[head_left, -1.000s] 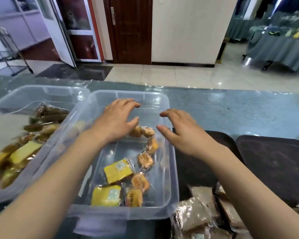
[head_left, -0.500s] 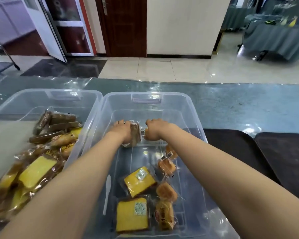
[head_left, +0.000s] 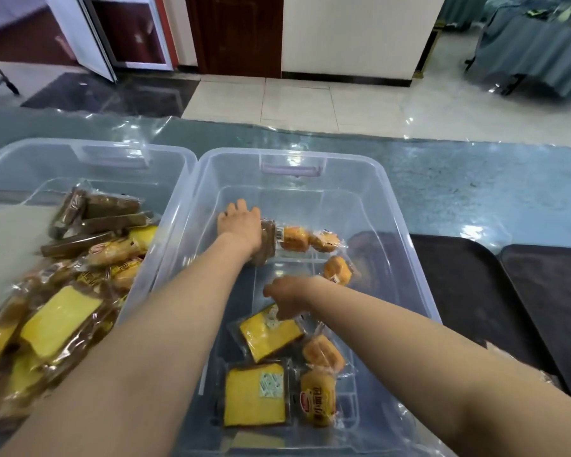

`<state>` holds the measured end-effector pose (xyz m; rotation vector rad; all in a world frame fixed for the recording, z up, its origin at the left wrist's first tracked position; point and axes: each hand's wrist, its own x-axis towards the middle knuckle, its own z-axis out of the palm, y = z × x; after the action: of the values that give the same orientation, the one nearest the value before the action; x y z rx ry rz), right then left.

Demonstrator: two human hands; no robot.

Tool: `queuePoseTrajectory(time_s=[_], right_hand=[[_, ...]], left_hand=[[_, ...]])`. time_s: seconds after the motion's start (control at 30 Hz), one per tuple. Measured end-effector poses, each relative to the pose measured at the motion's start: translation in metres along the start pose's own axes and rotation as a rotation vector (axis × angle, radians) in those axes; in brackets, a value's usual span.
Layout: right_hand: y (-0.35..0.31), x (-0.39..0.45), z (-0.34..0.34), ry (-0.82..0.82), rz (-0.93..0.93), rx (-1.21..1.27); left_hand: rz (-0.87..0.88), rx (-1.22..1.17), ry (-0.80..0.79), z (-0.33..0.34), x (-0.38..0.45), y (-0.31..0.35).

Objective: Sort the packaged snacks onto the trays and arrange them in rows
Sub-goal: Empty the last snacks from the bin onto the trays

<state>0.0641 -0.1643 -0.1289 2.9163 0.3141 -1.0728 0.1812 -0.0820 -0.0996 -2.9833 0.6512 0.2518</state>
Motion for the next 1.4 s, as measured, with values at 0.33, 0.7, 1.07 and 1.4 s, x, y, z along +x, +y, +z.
queuePoseTrajectory(time_s=[0.33, 0.7, 1.07, 1.4], right_hand=[[-0.015, 0.009, 0.009, -0.037, -0.083, -0.198], [-0.028, -0.009, -0.048, -0.241, -0.202, 0.111], [-0.074, -0.004, 0.023, -0.358, -0.167, 0.244], [-0.086, -0.012, 0.011, -0.457, -0.242, -0.008]], left_hand=[[0.080, 0.042, -0.123, -0.005, -0.006, 0.009], [0.182, 0.060, -0.267, -0.030, -0.006, 0.018], [0.271, -0.064, -0.308, -0.053, -0.012, 0.014], [0.281, -0.124, -0.218, -0.063, -0.018, 0.003]])
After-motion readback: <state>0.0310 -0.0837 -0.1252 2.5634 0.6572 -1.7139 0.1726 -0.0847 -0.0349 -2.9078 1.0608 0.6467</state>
